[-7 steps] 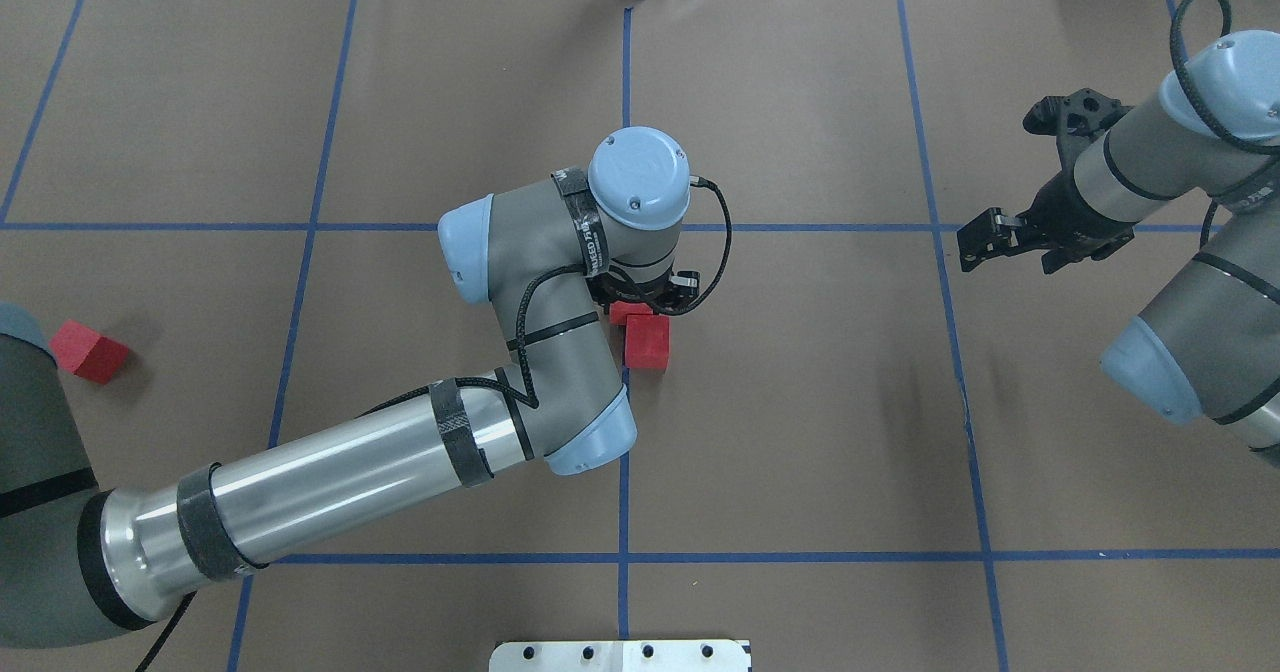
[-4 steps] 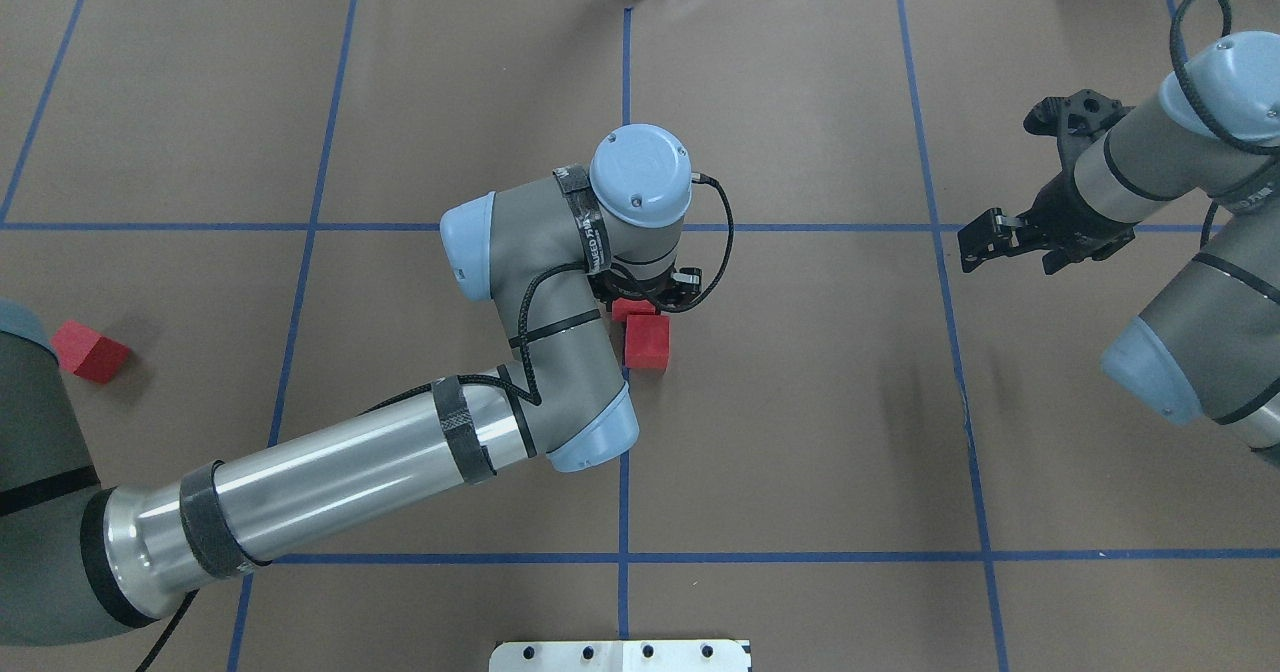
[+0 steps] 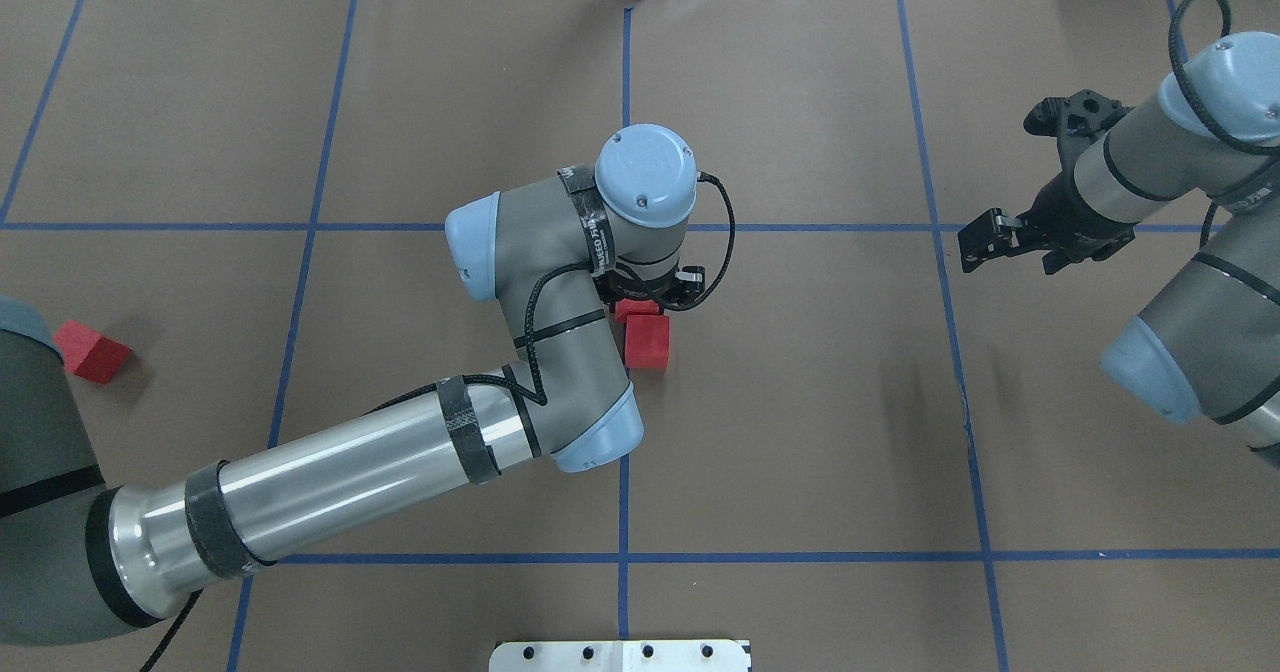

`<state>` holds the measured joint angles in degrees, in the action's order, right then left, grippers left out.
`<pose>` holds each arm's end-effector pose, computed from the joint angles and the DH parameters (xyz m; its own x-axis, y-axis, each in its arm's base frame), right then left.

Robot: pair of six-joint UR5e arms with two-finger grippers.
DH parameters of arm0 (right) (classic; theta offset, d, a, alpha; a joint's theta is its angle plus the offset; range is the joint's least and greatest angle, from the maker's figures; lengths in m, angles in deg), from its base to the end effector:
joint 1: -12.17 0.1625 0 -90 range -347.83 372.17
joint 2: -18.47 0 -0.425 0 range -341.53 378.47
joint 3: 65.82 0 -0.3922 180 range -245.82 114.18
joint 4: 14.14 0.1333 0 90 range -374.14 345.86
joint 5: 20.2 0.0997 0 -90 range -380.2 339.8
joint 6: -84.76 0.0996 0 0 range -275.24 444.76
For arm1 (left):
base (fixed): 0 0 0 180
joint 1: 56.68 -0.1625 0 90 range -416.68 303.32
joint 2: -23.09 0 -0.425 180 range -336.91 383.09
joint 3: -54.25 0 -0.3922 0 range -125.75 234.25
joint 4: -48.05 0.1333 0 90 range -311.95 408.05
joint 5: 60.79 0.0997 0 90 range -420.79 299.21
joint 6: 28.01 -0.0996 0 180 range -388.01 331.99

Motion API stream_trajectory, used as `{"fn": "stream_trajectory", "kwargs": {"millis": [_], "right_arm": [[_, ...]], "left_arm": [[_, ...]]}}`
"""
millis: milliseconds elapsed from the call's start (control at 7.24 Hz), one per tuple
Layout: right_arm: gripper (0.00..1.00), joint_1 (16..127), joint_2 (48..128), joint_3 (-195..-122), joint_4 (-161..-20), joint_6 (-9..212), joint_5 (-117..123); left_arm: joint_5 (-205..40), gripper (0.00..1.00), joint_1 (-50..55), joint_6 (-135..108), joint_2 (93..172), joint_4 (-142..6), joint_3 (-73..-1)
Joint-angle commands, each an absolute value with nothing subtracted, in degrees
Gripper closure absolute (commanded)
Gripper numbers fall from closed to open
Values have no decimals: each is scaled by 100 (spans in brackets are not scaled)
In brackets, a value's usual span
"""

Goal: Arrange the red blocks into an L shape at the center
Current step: 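Lower and adjust the cube against the center cube with the left gripper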

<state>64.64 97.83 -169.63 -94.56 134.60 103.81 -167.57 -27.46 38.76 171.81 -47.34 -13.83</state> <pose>-0.2822 -0.4948 0.4305 0.6868 0.0165 0.7266 -0.0311 0.9995 0.0067 0.6604 -0.4892 0.1519 0.7118 0.0345 -0.7015 0.0189 0.9975 0.0683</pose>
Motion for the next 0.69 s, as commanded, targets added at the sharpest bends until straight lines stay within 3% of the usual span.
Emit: {"fn": "stream_trajectory", "kwargs": {"millis": [0,552], "right_arm": [[0,6464,9783,-16953,-9456,13460,10381],[0,6464,9783,-16953,-9456,13460,10381]], "left_arm": [[-16757,100,-2768,3993,17268,-4740,-1264],[-16757,100,-2777,4055,17303,-4740,-1246]]}}
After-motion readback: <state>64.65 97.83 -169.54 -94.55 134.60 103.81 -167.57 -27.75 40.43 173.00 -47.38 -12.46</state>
